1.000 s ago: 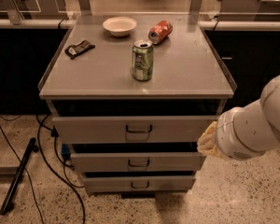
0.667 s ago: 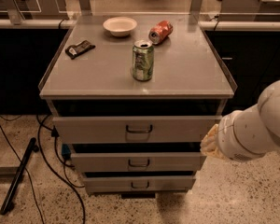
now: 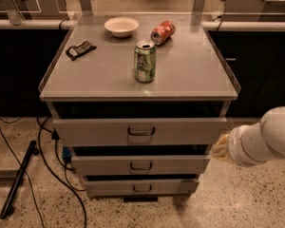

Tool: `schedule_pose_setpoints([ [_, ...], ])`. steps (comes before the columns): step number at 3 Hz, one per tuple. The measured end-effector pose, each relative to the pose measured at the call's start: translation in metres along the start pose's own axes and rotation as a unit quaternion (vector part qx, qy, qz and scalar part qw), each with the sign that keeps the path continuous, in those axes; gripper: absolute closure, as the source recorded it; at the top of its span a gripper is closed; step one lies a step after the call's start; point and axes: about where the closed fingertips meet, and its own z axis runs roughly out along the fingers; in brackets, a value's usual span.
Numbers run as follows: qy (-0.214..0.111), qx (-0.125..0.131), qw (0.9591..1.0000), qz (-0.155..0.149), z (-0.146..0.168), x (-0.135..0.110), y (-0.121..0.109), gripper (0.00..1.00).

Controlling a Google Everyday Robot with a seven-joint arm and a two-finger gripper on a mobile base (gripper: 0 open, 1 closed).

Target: Open bottom drawer

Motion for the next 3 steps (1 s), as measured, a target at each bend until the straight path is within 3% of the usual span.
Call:
schedule_pose_setpoints([
  [1,0.000,-0.017,0.9997,0.015,0.043,0.029,0.003,1.00],
  [2,0.007,-0.059,0.9974,0.040,0.096,0.058,0.029,1.00],
  [3,0.006,-0.059,0.9974,0.040,0.096,0.058,0.029,1.00],
])
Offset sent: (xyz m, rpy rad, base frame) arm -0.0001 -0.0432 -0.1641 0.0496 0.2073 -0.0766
